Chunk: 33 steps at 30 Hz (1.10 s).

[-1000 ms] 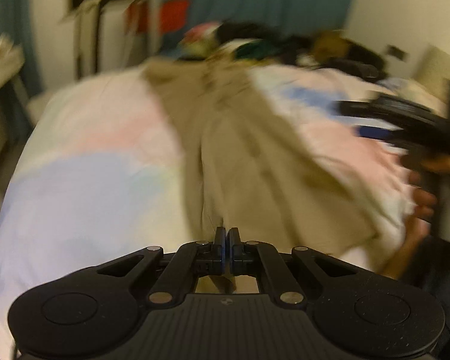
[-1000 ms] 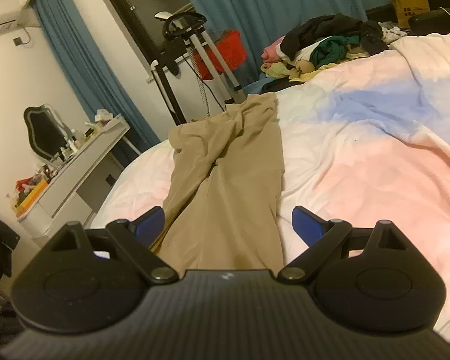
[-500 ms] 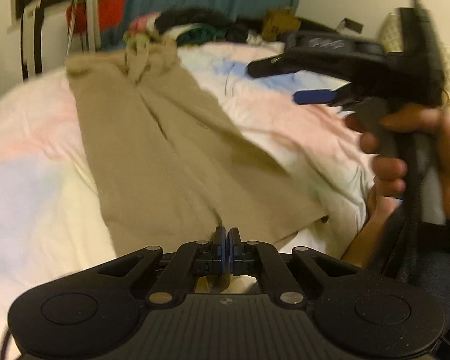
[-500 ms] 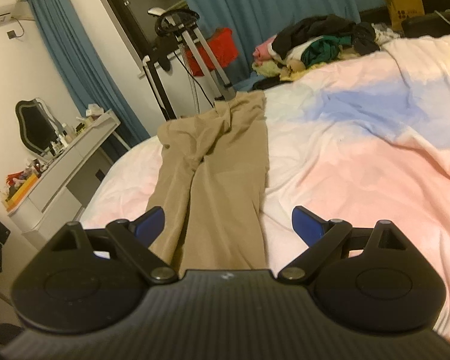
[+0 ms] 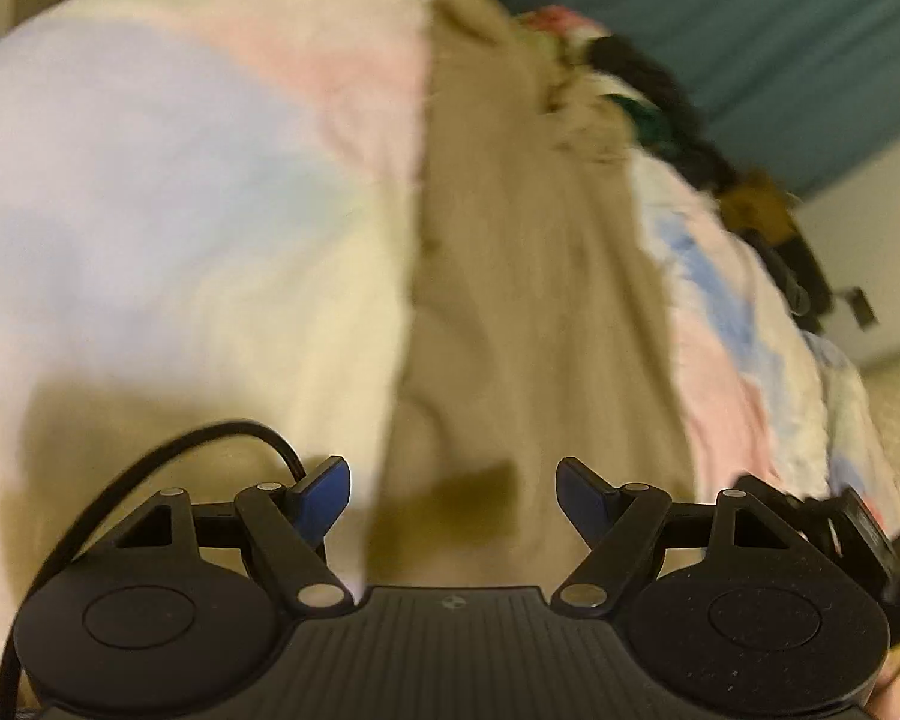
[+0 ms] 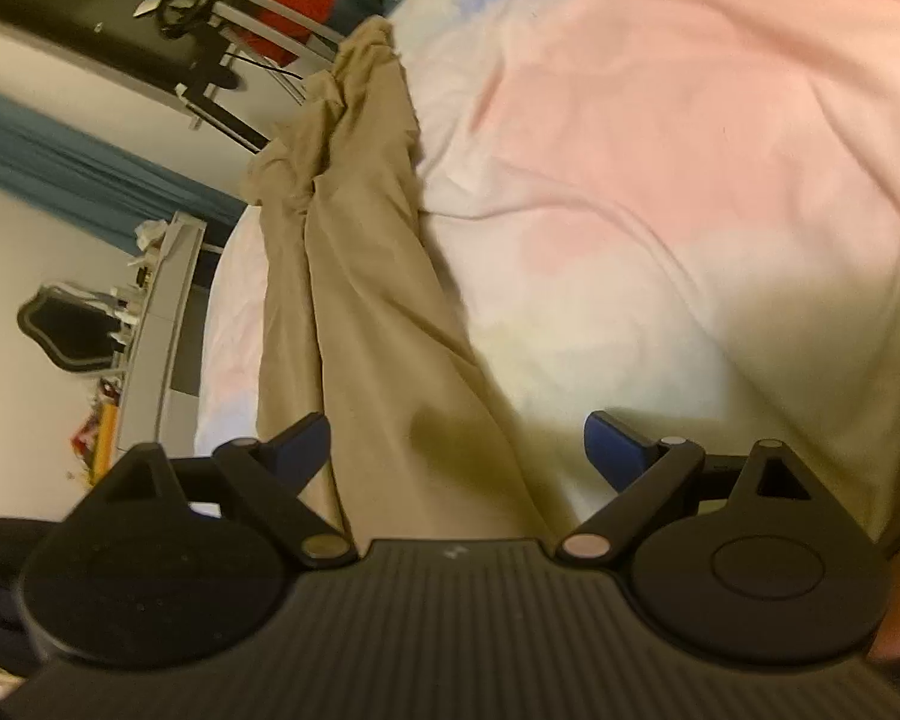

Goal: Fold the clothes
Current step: 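Grasp the strip end with both grippers and fold it toward the collar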

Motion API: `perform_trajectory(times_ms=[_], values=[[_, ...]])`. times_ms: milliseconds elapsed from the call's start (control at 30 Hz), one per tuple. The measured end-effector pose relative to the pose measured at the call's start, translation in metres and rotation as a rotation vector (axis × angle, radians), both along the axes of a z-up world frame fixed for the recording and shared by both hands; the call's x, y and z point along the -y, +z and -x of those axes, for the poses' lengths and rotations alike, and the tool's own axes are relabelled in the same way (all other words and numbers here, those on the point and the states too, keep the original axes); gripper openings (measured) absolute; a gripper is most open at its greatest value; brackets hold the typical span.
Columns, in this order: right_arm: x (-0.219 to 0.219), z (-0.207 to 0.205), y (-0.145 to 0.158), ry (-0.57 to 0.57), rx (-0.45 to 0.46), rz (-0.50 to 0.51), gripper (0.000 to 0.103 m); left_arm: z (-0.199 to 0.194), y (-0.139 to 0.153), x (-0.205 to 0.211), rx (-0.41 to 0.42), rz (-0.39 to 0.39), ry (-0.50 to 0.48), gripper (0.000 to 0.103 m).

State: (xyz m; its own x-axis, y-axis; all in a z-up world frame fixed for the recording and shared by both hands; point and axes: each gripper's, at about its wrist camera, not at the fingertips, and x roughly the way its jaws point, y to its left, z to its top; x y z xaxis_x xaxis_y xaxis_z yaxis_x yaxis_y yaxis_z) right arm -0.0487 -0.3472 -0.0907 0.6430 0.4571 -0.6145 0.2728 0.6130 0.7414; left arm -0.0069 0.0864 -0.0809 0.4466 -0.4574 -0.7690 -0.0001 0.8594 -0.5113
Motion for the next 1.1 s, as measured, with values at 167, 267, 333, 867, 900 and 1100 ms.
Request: perform_trajectory(times_ms=[167,267,333,867,900,1100], values=[[-0.012,-0.001,-0.012,0.058,-0.064,-0.033,0.059,-0.006,-0.014,0.004,-0.056,-0.011,-0.016,0.077],[-0.017,0.002,-0.012,0.075,-0.069,-0.033,0.055,-0.006,-0.015,0.006,-0.057,-0.001,-0.032,0.077],[-0.019,0.003,-0.013,0.083,-0.081,-0.03,0.055,-0.006,-0.016,0.006,-0.065,0.013,-0.043,0.074],[-0.055,0.014,0.014,0.262,-0.055,0.217,0.012,-0.001,-0.019,0.025,-0.082,-0.005,-0.137,0.039],[-0.052,0.017,0.018,0.258,-0.042,0.219,0.012,0.001,-0.018,0.023,-0.075,0.007,-0.129,0.022],[-0.041,0.016,0.062,0.235,0.069,0.218,0.01,0.011,0.016,0.0,0.032,0.162,-0.051,0.002]])
